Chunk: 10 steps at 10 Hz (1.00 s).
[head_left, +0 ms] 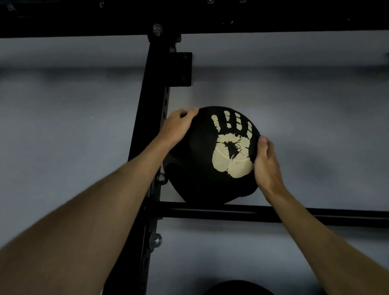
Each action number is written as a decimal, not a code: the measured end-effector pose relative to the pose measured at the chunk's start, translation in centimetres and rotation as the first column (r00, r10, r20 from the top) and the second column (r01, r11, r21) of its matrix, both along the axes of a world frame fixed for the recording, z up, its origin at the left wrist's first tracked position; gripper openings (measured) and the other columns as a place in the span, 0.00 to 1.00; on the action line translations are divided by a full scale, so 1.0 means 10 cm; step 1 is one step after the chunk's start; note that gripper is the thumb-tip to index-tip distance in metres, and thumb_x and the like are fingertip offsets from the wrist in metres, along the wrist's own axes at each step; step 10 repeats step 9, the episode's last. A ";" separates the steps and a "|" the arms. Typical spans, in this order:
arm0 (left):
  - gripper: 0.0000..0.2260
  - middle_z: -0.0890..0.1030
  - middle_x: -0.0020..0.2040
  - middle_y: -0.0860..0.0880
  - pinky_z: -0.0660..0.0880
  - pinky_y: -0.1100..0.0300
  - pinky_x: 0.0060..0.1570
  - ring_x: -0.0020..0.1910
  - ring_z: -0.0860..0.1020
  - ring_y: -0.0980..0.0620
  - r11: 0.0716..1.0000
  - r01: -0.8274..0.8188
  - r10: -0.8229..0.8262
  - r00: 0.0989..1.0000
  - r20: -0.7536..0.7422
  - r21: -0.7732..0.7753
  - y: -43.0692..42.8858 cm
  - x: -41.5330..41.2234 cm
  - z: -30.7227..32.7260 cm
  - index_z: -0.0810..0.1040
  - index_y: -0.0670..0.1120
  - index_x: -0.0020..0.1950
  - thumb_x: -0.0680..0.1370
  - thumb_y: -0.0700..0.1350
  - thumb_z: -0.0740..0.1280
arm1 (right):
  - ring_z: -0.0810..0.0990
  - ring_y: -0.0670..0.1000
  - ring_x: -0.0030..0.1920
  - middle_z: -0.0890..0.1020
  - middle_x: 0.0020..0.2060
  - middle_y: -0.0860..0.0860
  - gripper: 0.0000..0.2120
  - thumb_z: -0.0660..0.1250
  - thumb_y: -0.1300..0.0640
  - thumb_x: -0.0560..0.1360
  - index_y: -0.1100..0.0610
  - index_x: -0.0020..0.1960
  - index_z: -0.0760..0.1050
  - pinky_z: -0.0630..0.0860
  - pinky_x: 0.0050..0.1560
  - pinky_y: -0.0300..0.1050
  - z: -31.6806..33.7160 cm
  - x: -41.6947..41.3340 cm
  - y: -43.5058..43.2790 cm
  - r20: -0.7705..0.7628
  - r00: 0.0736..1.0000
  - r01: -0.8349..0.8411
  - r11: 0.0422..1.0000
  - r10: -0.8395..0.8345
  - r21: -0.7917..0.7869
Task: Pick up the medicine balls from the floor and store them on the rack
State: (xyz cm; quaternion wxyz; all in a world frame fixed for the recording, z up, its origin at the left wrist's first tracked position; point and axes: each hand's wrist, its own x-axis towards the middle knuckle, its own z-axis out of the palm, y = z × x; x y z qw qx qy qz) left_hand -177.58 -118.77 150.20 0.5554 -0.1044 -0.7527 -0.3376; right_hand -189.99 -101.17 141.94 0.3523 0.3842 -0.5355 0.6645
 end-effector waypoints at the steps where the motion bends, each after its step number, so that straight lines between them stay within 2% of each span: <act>1: 0.22 0.81 0.59 0.49 0.73 0.47 0.65 0.59 0.78 0.49 0.999 -0.033 0.034 0.998 0.045 -0.010 0.03 -0.10 0.05 0.79 0.50 0.63 0.79 0.63 0.59 | 0.69 0.47 0.64 0.72 0.64 0.48 0.26 0.44 0.42 0.86 0.54 0.76 0.64 0.65 0.66 0.44 -0.02 -0.10 0.02 0.049 0.999 -0.019 1.000 0.018 0.022; 2: 0.26 0.80 0.62 0.50 0.71 0.46 0.67 0.61 0.77 0.48 0.996 -0.083 0.086 0.994 0.074 -0.042 0.06 -0.22 0.06 0.78 0.53 0.66 0.75 0.65 0.58 | 0.72 0.52 0.69 0.75 0.68 0.53 0.29 0.42 0.40 0.84 0.53 0.74 0.68 0.67 0.73 0.54 -0.02 -0.30 0.00 0.082 0.996 -0.024 0.998 0.018 0.066; 3: 0.27 0.80 0.62 0.51 0.71 0.46 0.67 0.62 0.77 0.48 0.994 -0.097 0.100 0.992 0.074 -0.040 0.06 -0.24 0.07 0.79 0.55 0.65 0.73 0.65 0.57 | 0.73 0.55 0.69 0.76 0.68 0.56 0.30 0.41 0.40 0.84 0.54 0.73 0.69 0.68 0.73 0.56 0.01 -0.38 -0.01 0.081 0.997 0.000 0.997 -0.006 0.075; 4: 0.25 0.80 0.63 0.51 0.70 0.48 0.67 0.63 0.77 0.48 0.995 -0.099 0.100 0.994 0.053 -0.028 0.06 -0.24 0.05 0.79 0.55 0.65 0.75 0.64 0.57 | 0.72 0.55 0.69 0.75 0.68 0.56 0.30 0.41 0.41 0.84 0.56 0.74 0.69 0.67 0.73 0.54 0.02 -0.37 -0.02 0.100 0.995 -0.007 0.998 0.000 0.069; 5: 0.25 0.80 0.62 0.50 0.70 0.47 0.67 0.62 0.77 0.48 0.996 -0.088 0.089 0.996 0.031 -0.019 0.06 -0.22 0.01 0.80 0.55 0.64 0.74 0.65 0.57 | 0.72 0.55 0.70 0.75 0.68 0.56 0.31 0.41 0.39 0.83 0.55 0.74 0.69 0.67 0.74 0.56 0.00 -0.32 -0.03 0.105 0.994 -0.007 0.998 0.000 0.069; 6: 0.24 0.78 0.65 0.49 0.69 0.48 0.68 0.64 0.75 0.47 0.997 -0.075 0.076 0.997 0.025 -0.030 0.05 -0.21 -0.14 0.76 0.56 0.68 0.79 0.65 0.54 | 0.74 0.56 0.68 0.76 0.68 0.55 0.29 0.45 0.40 0.84 0.54 0.74 0.70 0.69 0.72 0.58 0.00 -0.27 0.05 0.172 0.985 -0.022 0.995 0.004 0.101; 7: 0.23 0.75 0.69 0.48 0.68 0.54 0.67 0.68 0.73 0.47 0.993 -0.093 0.096 0.995 0.035 -0.066 0.02 -0.16 -0.20 0.71 0.53 0.74 0.83 0.62 0.54 | 0.76 0.58 0.65 0.77 0.66 0.57 0.24 0.51 0.44 0.85 0.57 0.71 0.72 0.73 0.68 0.58 0.05 -0.13 0.16 0.195 0.979 0.024 0.992 -0.049 0.126; 8: 0.20 0.76 0.63 0.49 0.69 0.59 0.56 0.62 0.75 0.49 0.992 -0.105 0.105 0.994 0.005 -0.077 -0.05 0.08 -0.32 0.73 0.49 0.71 0.83 0.56 0.60 | 0.77 0.57 0.63 0.79 0.63 0.57 0.17 0.59 0.54 0.84 0.60 0.69 0.74 0.73 0.62 0.47 0.19 0.25 0.30 0.077 0.973 0.207 0.971 -0.217 0.122; 9: 0.16 0.78 0.57 0.48 0.70 0.60 0.51 0.56 0.77 0.50 0.998 -0.027 0.030 0.999 -0.042 0.061 -0.11 0.27 -0.36 0.78 0.46 0.63 0.82 0.54 0.63 | 0.78 0.54 0.60 0.80 0.59 0.54 0.14 0.61 0.58 0.83 0.60 0.66 0.76 0.71 0.57 0.43 0.29 0.54 0.34 -0.040 0.975 0.222 0.967 -0.219 0.123; 10: 0.16 0.78 0.57 0.48 0.70 0.60 0.51 0.56 0.77 0.50 0.998 -0.027 0.030 0.999 -0.042 0.061 -0.11 0.27 -0.36 0.78 0.46 0.63 0.82 0.54 0.63 | 0.78 0.54 0.60 0.80 0.59 0.54 0.14 0.61 0.58 0.83 0.60 0.66 0.76 0.71 0.57 0.43 0.29 0.54 0.34 -0.040 0.975 0.222 0.967 -0.219 0.123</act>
